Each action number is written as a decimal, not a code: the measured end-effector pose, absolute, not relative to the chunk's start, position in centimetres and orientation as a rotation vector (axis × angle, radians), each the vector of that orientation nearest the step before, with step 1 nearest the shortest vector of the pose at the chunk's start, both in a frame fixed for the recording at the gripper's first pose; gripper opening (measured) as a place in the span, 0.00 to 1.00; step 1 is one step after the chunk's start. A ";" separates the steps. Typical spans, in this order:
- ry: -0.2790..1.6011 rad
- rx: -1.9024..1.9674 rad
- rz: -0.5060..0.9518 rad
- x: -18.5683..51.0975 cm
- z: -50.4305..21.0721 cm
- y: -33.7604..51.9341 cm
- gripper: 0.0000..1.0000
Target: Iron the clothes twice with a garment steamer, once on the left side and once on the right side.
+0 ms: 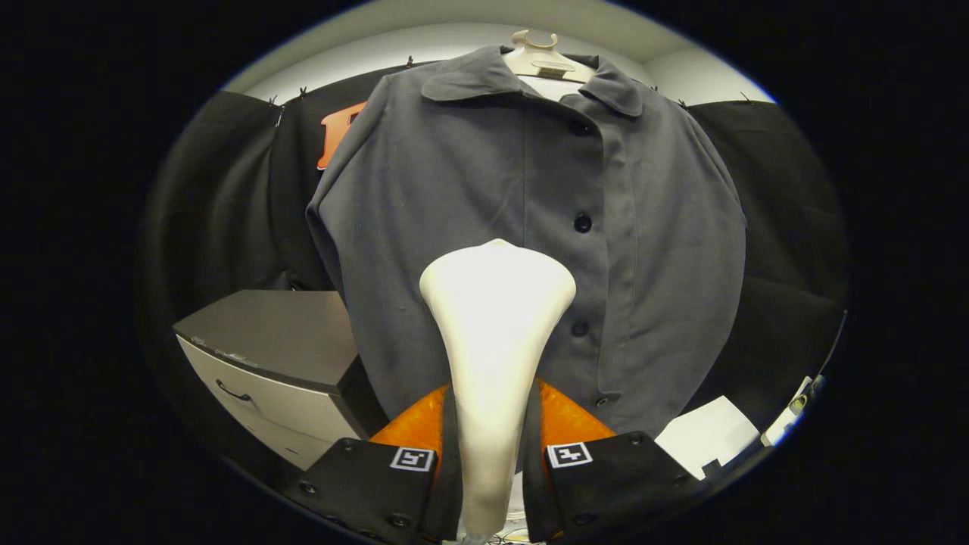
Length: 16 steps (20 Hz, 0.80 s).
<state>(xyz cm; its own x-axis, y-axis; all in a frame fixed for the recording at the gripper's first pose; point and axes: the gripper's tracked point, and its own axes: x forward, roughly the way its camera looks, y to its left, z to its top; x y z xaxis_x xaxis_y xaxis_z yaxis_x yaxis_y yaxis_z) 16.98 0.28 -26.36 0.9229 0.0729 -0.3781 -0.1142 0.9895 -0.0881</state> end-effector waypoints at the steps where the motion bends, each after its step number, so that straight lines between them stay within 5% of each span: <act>1: 0.393 -0.112 0.095 16.7 -27.0 0.2 0.40; 16: 0.510 -0.131 0.082 14.1 -35.1 -1.4 0.40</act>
